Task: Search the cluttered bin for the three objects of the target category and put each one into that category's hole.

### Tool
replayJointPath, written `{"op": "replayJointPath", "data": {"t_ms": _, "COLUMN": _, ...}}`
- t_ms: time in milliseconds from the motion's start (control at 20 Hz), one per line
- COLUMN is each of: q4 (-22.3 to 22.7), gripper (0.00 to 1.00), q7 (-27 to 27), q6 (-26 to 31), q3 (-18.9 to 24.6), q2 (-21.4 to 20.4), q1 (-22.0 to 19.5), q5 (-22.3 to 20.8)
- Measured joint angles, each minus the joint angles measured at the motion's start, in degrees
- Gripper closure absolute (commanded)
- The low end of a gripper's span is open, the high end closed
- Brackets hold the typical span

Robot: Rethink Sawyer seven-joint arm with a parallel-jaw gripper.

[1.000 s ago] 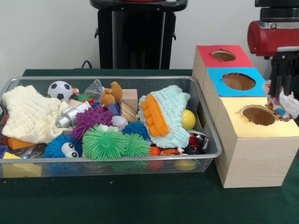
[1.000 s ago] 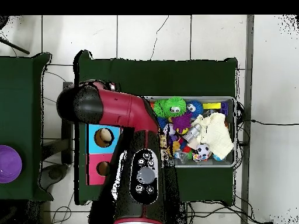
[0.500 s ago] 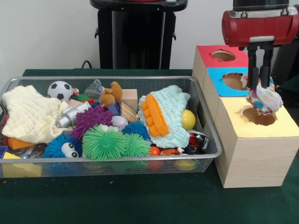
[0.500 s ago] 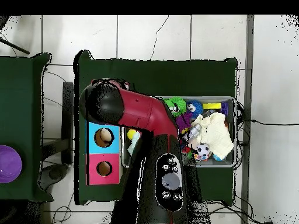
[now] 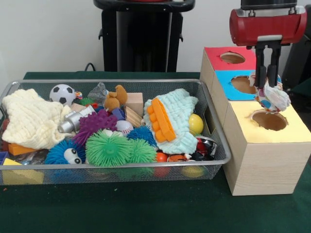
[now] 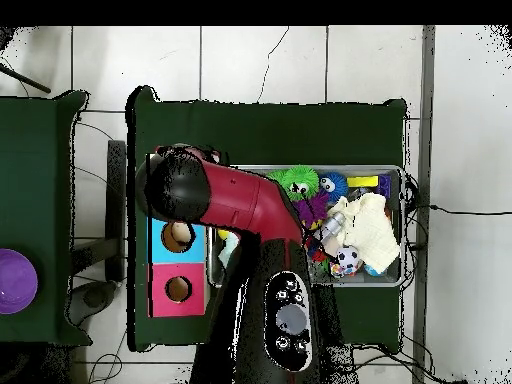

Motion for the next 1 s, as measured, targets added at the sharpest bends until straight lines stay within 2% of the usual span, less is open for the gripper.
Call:
{"op": "replayJointPath", "data": {"t_ms": 550, "q4": 3.22, "gripper": 1.0, "q7": 0.0, "q6": -0.01, "q3": 0.05, "q2": -0.09, "q1": 0.08, "q5": -0.19}}
{"op": "replayJointPath", "data": {"t_ms": 1000, "q4": 3.33, "gripper": 1.0, "q7": 0.0, "q6": -0.26, "q3": 0.07, "q2": 1.14, "q1": 1.81, "q5": -0.19}}
